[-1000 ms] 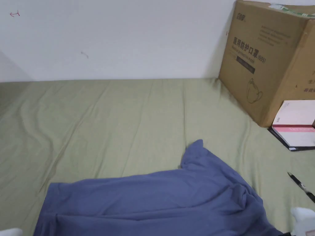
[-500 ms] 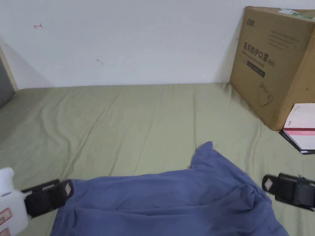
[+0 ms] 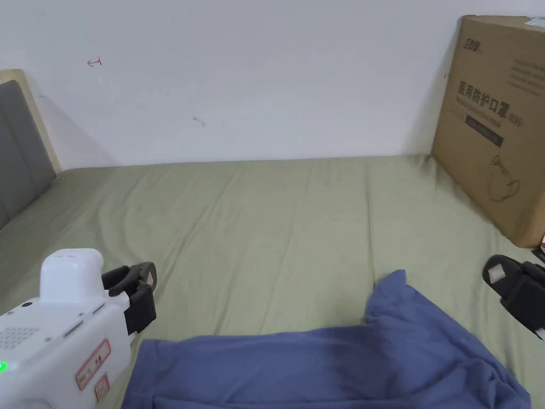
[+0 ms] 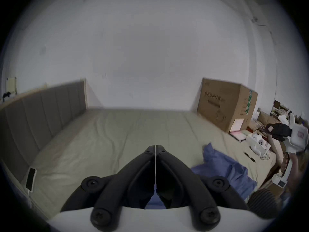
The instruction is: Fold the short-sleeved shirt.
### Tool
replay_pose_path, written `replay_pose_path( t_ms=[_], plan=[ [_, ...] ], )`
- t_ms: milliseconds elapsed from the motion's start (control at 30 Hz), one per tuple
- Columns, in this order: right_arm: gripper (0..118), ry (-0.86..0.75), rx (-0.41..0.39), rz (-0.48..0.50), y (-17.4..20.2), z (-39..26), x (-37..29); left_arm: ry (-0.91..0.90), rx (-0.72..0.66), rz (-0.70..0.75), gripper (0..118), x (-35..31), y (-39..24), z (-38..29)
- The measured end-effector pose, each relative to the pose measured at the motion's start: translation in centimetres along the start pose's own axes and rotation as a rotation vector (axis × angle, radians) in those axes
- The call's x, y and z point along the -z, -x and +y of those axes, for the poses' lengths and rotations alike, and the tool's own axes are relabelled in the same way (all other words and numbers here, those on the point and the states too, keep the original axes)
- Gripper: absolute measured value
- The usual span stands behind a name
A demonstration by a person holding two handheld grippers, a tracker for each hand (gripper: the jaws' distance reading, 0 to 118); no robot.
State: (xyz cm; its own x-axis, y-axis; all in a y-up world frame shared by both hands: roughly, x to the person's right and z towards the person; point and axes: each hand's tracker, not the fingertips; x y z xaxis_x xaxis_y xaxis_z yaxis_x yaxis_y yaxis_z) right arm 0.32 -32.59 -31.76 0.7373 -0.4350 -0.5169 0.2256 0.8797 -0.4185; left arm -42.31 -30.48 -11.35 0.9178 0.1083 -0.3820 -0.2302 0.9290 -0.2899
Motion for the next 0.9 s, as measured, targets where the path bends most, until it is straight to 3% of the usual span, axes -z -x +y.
replay_pose_path(
  t_ms=[67, 133, 200, 233, 267, 300, 333, 433, 633, 700, 800, 867, 900],
  plan=[
    [1, 0.029, 0.049, 0.046, -1.3, -0.1, 1.0, 0.234, -0.103, -0.021, 0, 4.9, 3.1, 0.7],
    [1, 0.071, 0.094, 0.178, -2.8, -0.1, 2.6, 0.546, -0.227, -0.029, 0, 10.9, 6.4, 0.6],
    [1, 0.131, 0.127, 0.197, -2.6, -0.6, 3.9, 0.626, -0.237, -0.058, 4, 14.9, 8.7, -1.4],
    [1, 0.153, 0.153, 0.195, -3.0, -0.9, 4.6, 0.617, -0.216, -0.011, 24, 16.4, 9.4, -2.5],
    [1, 0.166, 0.184, 0.194, -3.3, -1.2, 5.1, 0.631, -0.200, 0.026, 64, 17.5, 9.9, -3.4],
    [1, 0.181, 0.219, 0.204, -3.4, -1.7, 5.6, 0.661, -0.183, 0.053, 113, 19.0, 10.5, -4.3],
    [1, 0.201, 0.249, 0.204, -3.7, -2.0, 6.2, 0.701, -0.168, 0.066, 118, 20.5, 11.1, -5.5],
    [1, 0.236, 0.276, 0.175, -4.5, -2.9, 7.2, 0.727, -0.116, 0.083, 114, 23.0, 11.8, -8.1],
    [1, 0.273, 0.248, 0.117, -4.8, -3.7, 8.0, 0.905, -0.038, 0.118, 118, 26.5, 12.3, -14.3],
    [1, 0.279, 0.243, 0.119, -5.1, -3.6, 8.3, 0.835, -0.057, 0.128, 118, 26.3, 12.2, -13.7],
    [1, 0.293, 0.247, 0.119, -5.5, -3.6, 9.3, 0.888, -0.024, 0.140, 116, 26.8, 11.5, -12.5],
    [1, 0.353, 0.264, 0.096, -6.3, -3.6, 10.9, 0.837, 0.019, 0.149, 99, 25.4, 10.7, -11.7],
    [1, 0.403, 0.270, 0.094, -7.1, -3.4, 12.2, 0.781, 0.036, 0.141, 70, 24.4, 10.1, -11.0]
  ],
)
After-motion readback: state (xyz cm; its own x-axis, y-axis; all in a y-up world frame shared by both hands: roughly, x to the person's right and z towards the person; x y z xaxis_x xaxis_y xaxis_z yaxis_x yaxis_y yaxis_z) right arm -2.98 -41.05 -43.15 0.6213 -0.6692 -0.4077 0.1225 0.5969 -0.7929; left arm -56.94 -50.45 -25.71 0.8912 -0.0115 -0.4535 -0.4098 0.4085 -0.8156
